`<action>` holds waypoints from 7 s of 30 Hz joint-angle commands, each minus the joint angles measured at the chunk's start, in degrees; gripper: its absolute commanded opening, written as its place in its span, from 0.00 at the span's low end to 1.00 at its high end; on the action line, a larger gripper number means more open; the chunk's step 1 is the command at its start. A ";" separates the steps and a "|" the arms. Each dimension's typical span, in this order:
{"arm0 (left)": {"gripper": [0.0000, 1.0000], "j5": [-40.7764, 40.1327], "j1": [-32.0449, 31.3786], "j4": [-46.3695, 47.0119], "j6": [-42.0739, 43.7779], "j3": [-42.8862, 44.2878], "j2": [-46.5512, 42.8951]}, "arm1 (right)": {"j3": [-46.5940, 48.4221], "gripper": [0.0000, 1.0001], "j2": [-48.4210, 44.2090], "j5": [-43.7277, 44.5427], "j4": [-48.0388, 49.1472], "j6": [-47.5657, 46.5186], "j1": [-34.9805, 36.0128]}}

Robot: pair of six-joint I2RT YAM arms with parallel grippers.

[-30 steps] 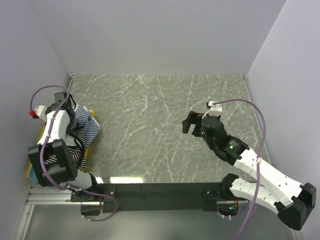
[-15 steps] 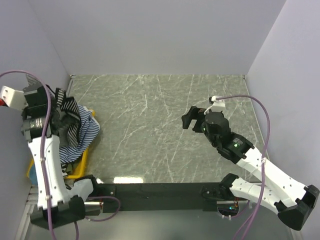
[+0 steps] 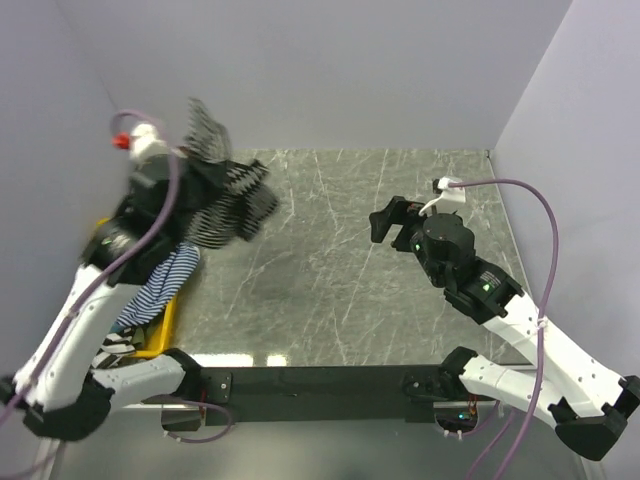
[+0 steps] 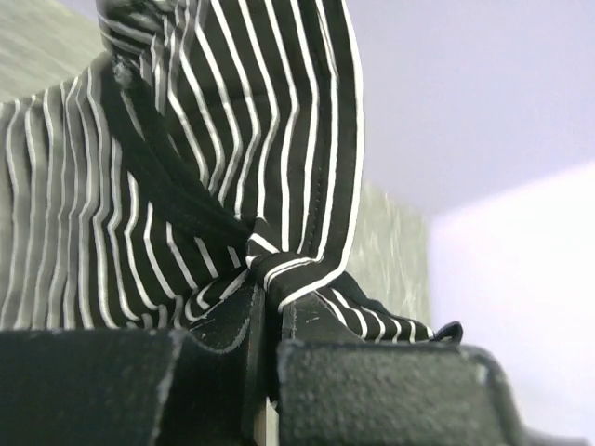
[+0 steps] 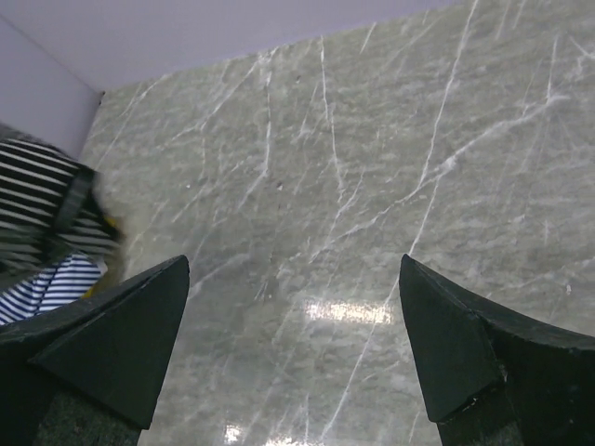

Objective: Fold and stack the tank tops
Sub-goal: Move the tank top to the center of the board, then flatten the tank top out

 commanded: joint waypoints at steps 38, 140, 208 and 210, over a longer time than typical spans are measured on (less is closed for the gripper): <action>0.55 29.17 0.63 31.45 -1.33 -17.45 41.33 | -2.59 0.81 33.76 -2.23 9.45 5.64 7.36; 0.69 42.16 18.47 36.04 -3.35 40.71 73.67 | 88.65 0.54 79.73 -21.56 -5.32 -5.62 -27.43; 0.01 17.92 0.81 13.70 -17.32 -52.17 -3.40 | -15.51 0.12 0.46 -11.36 -19.64 12.67 -21.63; 0.01 17.75 0.10 13.26 -17.15 -52.87 -3.23 | -17.79 0.17 0.97 -13.38 -17.37 12.76 -21.54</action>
